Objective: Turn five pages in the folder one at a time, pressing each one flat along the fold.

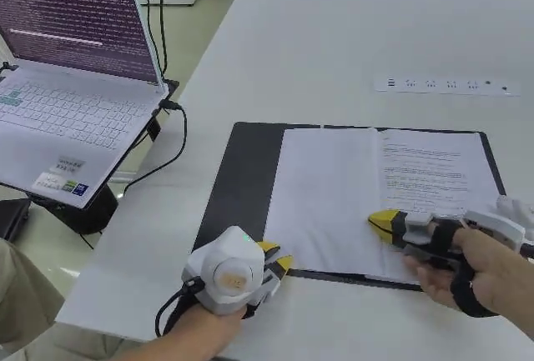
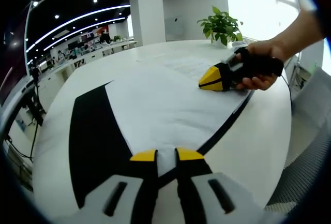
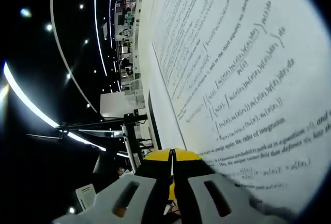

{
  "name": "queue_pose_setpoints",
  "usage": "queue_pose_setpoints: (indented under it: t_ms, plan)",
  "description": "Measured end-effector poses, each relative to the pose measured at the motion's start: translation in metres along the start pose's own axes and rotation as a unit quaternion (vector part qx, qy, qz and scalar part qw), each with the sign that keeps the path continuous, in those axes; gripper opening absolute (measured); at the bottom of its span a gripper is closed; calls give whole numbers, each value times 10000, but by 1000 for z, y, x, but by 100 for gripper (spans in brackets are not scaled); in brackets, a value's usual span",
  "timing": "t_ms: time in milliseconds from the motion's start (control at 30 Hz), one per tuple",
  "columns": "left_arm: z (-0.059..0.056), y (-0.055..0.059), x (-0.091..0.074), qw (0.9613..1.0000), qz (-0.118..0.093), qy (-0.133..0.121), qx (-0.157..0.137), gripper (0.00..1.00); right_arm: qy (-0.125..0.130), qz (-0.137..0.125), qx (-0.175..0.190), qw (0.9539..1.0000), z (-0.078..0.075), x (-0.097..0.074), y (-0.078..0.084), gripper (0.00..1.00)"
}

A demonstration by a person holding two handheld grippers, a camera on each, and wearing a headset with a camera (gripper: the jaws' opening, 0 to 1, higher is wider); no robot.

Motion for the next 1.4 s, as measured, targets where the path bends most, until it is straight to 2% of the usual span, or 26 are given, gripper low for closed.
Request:
queue_pose_setpoints:
  t_ms: [333, 600, 833, 933, 967, 1067, 1100, 1133, 1167, 1200, 1233, 1267, 1300, 1333, 1400]
  plan:
    - [0, 0, 1, 10000, 7, 6, 11, 11, 10, 183, -1, 9998, -9, -21, 33, 0]
    - [-1, -1, 1, 10000, 16, 16, 29, 11, -42, 232, 111, 9997, -15, -34, 52, 0]
    - [-1, -1, 0, 10000, 34, 15, 23, 11, 25, 529, 69, 9986, -18, -48, 70, 0]
    - [-1, -1, 1, 10000, 64, -6, -58, 11, -30, 528, -59, 9986, -13, -55, 74, 0]
    - [-1, -2, 1, 9999, 81, -23, -133, 11, -57, 520, -123, 9986, -7, -60, 76, 0]
    - [-1, -4, 3, 9996, 248, -54, -138, 11, -137, 265, -567, 9979, 6, -72, 73, 0]
    - [0, -5, 3, 9990, 394, -61, -195, 11, -195, 11, -802, 9966, 13, -78, 67, 0]
    - [0, -6, 2, 9985, 498, -88, -195, 12, -227, -153, -884, 9957, 18, -84, 64, 0]
    - [-1, -9, 0, 9985, 484, -59, -268, 13, -233, -248, -974, 9947, 23, -90, 61, 0]
    - [-4, -13, -1, 9981, 409, 9, -459, 17, -230, -439, -1167, 9919, 27, -99, 55, 0]
    - [-4, -16, -3, 9978, 355, 20, -568, 20, -228, -580, -1391, 9883, 30, -105, 51, 0]
    - [-1, -22, -8, 9976, 291, -49, -627, 23, -175, -736, -1687, 9828, 34, -116, 45, 0]
    - [-2, -26, -11, 9973, 224, -47, -698, 23, -113, -818, -1824, 9797, 35, -122, 42, 2]
    - [-1, -33, -17, 9972, 78, -51, -741, 23, -67, -985, -2021, 9744, 37, -131, 36, 6]
    - [1, -39, -23, 9967, -32, -98, -808, 23, -11, -1044, -2148, 9711, 40, -144, 33, 11]
Point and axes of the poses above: the centre of the closed fingertips' face, and the gripper's own axes: x roughly forward along the fingers, z roughly to its left, y roughly out of its underside, the point moved 5 cm from there along -x, roughly backward along the fingers, and after that the axes turned 8 degrees about -z, right-handed, at the moved point
